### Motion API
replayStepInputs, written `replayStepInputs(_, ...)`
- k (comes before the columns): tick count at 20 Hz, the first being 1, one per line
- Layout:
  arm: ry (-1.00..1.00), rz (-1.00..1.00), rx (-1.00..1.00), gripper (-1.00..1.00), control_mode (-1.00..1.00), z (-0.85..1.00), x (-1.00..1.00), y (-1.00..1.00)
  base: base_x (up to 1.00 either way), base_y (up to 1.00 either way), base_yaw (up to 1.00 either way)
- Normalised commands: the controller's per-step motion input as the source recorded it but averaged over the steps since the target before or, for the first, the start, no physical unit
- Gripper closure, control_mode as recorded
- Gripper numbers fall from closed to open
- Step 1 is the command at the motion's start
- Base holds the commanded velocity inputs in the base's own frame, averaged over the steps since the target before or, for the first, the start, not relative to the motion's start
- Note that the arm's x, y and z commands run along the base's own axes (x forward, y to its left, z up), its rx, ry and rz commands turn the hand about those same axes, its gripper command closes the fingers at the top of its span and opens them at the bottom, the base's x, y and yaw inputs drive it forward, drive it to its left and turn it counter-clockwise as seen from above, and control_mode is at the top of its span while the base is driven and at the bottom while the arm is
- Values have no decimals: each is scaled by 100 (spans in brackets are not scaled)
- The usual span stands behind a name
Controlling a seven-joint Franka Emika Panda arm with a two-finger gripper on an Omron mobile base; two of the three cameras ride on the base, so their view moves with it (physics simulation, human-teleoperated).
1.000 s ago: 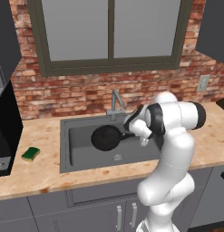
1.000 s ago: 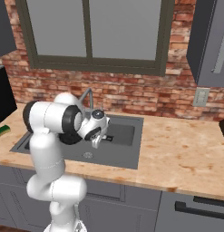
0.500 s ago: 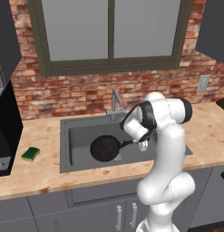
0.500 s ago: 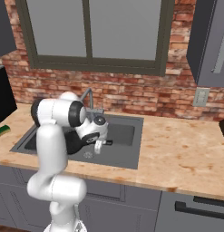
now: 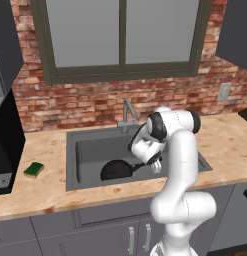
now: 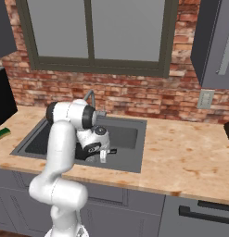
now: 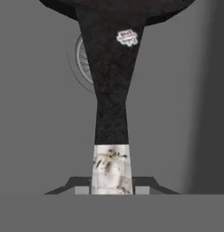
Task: Pick the pan and sponge and place them into the sink. Then turn on the water.
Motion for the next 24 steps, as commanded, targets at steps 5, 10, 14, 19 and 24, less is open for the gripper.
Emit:
replayStepInputs(5, 2, 8, -9, 100, -100, -33, 45, 0, 0, 0, 0)
replayStepInputs(10, 2, 8, -8, 100, -100, -33, 52, 0, 0, 0, 0)
replayStepInputs(14, 1, 8, -5, 100, -100, -27, 48, 0, 0, 0, 0)
replayStepInputs(19, 0, 5, -8, -100, -100, 0, 21, 2, 0, 0, 0)
replayStepInputs(24, 0, 0, -4, -100, -100, 37, 10, 0, 0, 0, 0)
